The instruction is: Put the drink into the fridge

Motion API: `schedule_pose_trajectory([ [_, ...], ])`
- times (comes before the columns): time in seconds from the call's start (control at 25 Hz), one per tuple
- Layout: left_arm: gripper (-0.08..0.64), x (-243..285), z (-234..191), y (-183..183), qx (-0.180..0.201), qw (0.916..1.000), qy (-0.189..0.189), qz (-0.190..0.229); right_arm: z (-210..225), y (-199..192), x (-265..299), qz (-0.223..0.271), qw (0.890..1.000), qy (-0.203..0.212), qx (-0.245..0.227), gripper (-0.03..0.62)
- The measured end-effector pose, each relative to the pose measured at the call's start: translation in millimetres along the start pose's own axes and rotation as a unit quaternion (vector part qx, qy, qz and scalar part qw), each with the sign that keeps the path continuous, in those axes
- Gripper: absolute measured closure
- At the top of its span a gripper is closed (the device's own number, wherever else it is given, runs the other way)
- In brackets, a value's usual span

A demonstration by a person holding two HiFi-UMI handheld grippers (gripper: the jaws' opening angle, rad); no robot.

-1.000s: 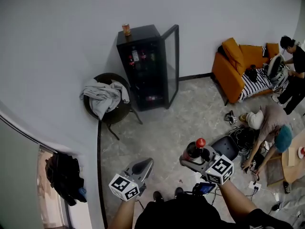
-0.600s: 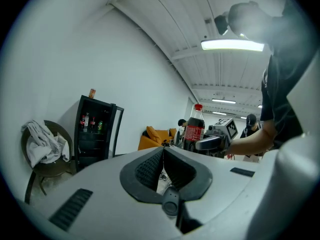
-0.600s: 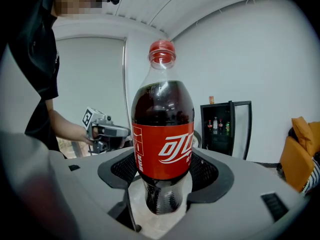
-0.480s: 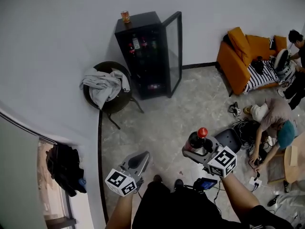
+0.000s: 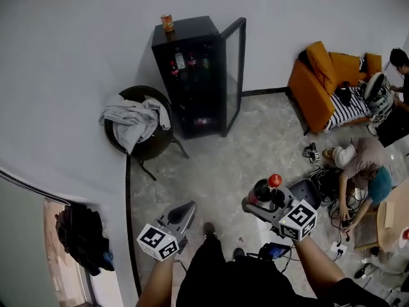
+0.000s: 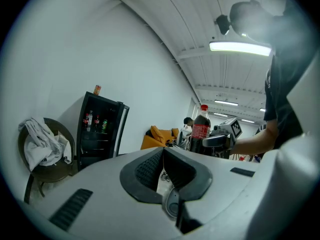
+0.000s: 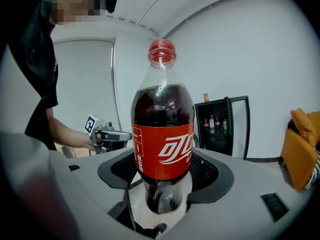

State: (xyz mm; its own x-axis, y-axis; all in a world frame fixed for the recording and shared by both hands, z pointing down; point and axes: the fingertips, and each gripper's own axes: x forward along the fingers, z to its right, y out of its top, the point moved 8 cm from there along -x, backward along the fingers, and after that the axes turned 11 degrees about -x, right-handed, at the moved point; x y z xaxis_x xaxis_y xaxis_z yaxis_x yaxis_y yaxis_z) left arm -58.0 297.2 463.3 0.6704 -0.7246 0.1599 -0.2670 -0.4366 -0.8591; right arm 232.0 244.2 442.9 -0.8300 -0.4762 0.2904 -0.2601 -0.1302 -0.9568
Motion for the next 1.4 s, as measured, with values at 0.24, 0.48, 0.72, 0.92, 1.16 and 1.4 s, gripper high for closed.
schedule_pose_trajectory([
  [0.24,0.548,11.1,-55.6,42.1,0.017,0.9998,-0.009,0.005,23.2,32.9,51.7,0.005,1.0,-0.015,-0.006,0.273],
  [0.48,0.549,20.6,-96.7,75.0,0.038,0.999,-0.025,-0.002,41.4,59.0,100.8,0.012,0.999,-0.032,-0.013,0.272],
  [0.72,0.548,25.0,-130.9,95.5,0.041,0.9982,-0.043,-0.005,53.0,75.0,140.7,0.008,0.999,-0.045,-0.019,0.272],
  [0.92,0.549,36.1,-153.1,106.6,0.031,0.9985,-0.044,0.002,70.7,82.3,161.3,0.004,0.999,-0.049,-0.019,0.272],
  [1.16,0.548,62.9,-177.3,119.5,0.032,0.9987,-0.04,0.0,102.1,82.8,184.2,0.009,0.999,-0.041,-0.021,0.272],
  [1.4,0.549,104.0,-204.1,137.0,0.024,0.9994,-0.024,-0.011,150.7,84.9,213.4,-0.002,0.999,-0.022,-0.042,0.273],
])
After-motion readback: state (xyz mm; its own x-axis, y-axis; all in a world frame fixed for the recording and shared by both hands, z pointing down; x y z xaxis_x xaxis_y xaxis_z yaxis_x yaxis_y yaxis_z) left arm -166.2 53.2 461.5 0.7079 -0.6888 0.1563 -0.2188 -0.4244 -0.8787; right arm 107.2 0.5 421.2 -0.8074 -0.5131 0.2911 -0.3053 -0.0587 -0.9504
